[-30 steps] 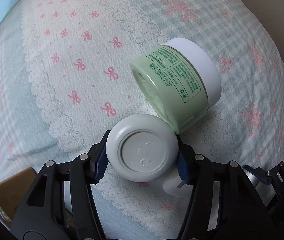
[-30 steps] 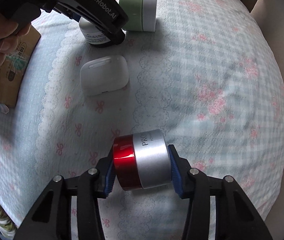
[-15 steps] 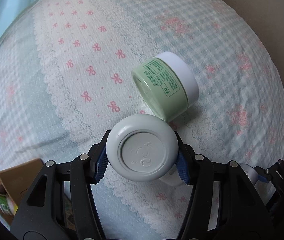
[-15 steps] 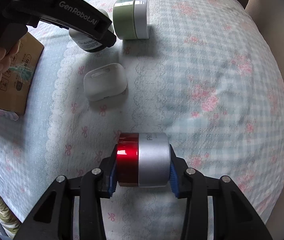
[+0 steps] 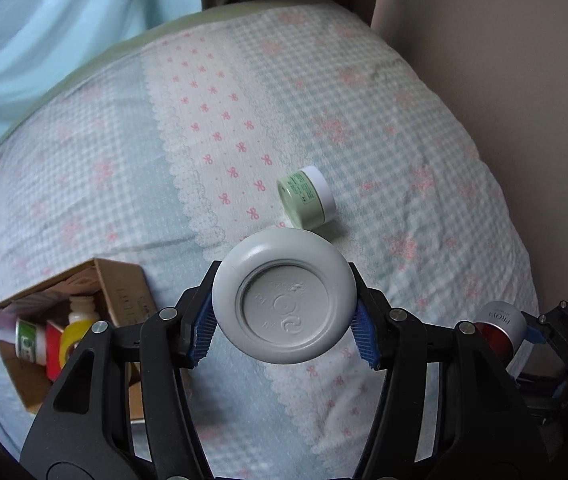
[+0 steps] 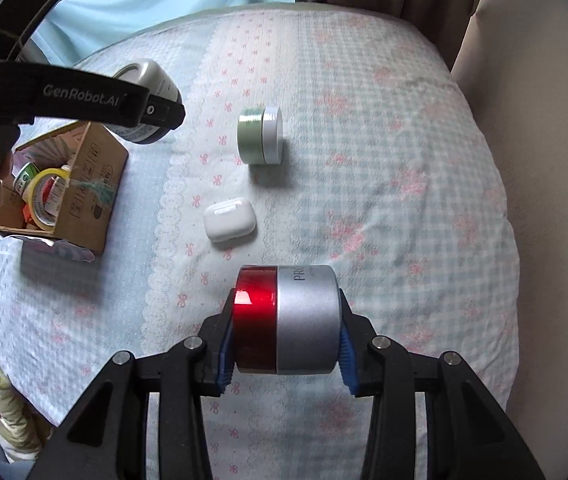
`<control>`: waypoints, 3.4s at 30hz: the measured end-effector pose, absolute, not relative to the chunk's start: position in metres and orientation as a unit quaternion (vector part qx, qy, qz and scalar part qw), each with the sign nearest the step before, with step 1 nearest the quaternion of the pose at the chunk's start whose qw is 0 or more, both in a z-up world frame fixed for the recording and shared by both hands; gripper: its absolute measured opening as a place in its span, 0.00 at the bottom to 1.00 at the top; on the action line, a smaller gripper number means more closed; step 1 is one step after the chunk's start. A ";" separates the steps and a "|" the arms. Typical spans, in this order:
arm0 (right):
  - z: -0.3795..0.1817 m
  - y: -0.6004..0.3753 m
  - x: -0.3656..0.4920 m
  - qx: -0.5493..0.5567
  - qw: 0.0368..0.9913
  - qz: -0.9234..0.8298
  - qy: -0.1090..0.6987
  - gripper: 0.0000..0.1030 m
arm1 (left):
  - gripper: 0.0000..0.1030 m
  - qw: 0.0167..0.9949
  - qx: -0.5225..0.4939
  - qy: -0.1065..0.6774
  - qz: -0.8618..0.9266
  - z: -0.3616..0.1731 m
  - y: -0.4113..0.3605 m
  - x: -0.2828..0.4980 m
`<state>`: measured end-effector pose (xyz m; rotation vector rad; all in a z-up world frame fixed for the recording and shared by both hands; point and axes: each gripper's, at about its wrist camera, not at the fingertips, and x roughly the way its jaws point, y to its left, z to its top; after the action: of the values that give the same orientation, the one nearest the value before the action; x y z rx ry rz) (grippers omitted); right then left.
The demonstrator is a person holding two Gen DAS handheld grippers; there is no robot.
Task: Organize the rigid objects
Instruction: 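Carry the white jar and red-silver cylinder into the cardboard box and release both, then withdraw both tools from the box toward the green jar and earbud case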
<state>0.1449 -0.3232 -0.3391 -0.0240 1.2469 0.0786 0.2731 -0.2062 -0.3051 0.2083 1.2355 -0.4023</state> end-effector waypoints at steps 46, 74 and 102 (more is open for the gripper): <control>-0.292 -0.010 0.237 0.077 0.799 0.066 0.593 0.37 | 0.52 0.788 -0.001 0.600 -0.137 -0.295 0.218 0.243; -0.433 0.002 0.268 0.007 0.727 0.028 0.686 0.37 | 0.80 0.733 0.047 0.667 -0.124 -0.410 0.195 0.277; -0.321 -0.009 0.199 0.039 0.812 0.054 0.580 1.00 | 1.00 0.800 0.011 0.593 -0.093 -0.289 0.205 0.199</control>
<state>0.1988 -0.0090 -0.3212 0.0836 1.2391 0.1164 0.1991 0.2053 -0.2886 0.0237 1.2724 -0.1987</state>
